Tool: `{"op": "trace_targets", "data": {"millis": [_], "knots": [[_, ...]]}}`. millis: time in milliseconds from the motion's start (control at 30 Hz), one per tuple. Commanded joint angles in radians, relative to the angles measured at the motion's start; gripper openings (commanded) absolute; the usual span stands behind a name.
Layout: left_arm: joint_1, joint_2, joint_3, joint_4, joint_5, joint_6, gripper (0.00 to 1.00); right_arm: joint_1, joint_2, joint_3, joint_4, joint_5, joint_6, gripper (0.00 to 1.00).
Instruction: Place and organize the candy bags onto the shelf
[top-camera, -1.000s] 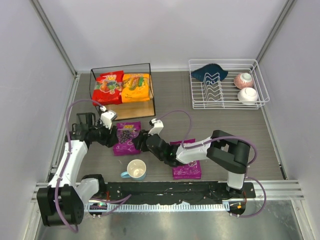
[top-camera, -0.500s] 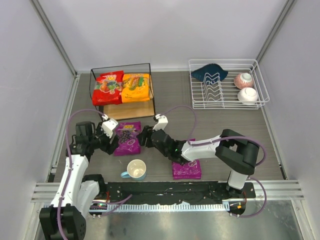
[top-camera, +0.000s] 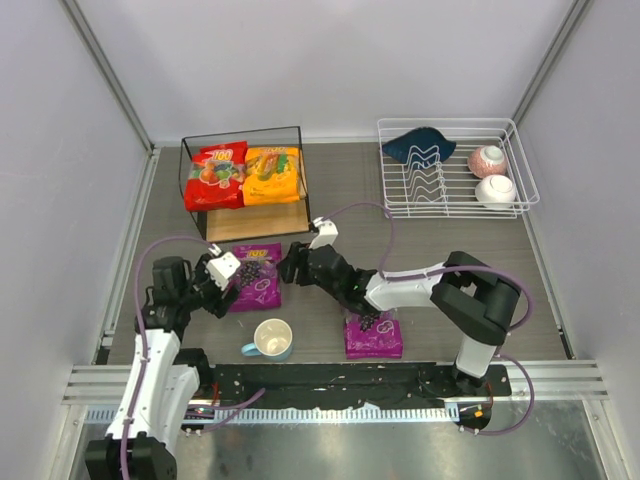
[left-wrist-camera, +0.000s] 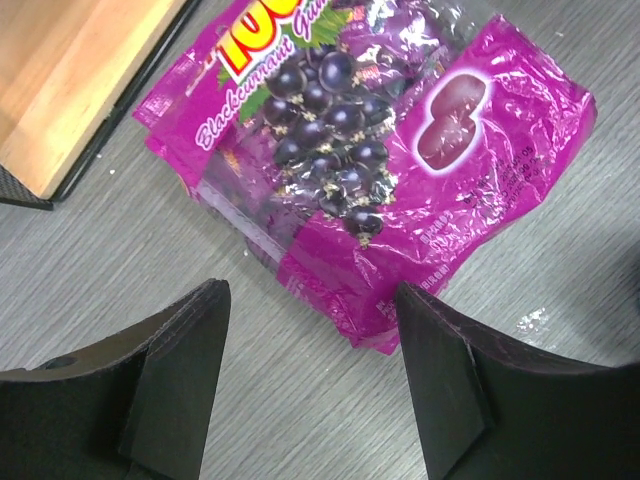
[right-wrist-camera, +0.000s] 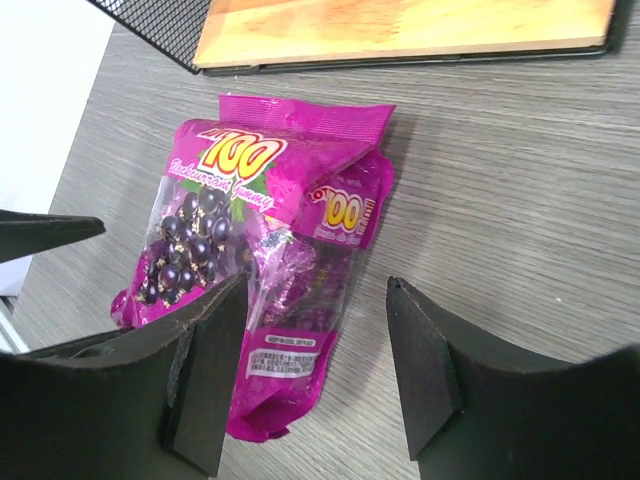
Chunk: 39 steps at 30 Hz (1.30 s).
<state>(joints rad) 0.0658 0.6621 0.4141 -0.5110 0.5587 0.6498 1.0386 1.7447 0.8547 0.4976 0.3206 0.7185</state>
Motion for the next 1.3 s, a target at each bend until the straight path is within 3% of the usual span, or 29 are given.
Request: {"op": "trace_targets", "data": {"millis": [0,433,533,733,767,867,1033,1267], "knots": [[0.0,-0.068,-0.046,0.065,0.021,0.013,0.72,0.005,0.042,0.066,0.038,-0.058,-0.017,0.63],[0.002,0.001,-0.024,0.072,0.06,0.039,0.72,-0.025,0.153,0.154,0.03,-0.129,0.027,0.62],[0.002,0.004,-0.021,0.068,0.063,0.044,0.72,-0.026,0.186,0.187,0.022,-0.146,0.025,0.56],[0.002,-0.022,-0.028,0.06,0.063,0.045,0.72,-0.029,0.214,0.202,0.044,-0.176,0.03,0.33],[0.0,-0.024,-0.031,0.06,0.058,0.039,0.72,-0.028,0.217,0.201,0.051,-0.179,0.032,0.21],[0.0,-0.029,-0.028,0.069,0.04,0.004,0.71,-0.028,0.213,0.19,0.076,-0.19,0.03,0.01],[0.0,-0.041,0.029,0.117,-0.088,-0.121,0.71,-0.028,0.214,0.15,0.179,-0.192,0.038,0.01],[0.002,-0.041,0.156,0.075,-0.15,-0.177,0.71,-0.028,0.263,0.098,0.496,-0.173,0.026,0.01]]}}
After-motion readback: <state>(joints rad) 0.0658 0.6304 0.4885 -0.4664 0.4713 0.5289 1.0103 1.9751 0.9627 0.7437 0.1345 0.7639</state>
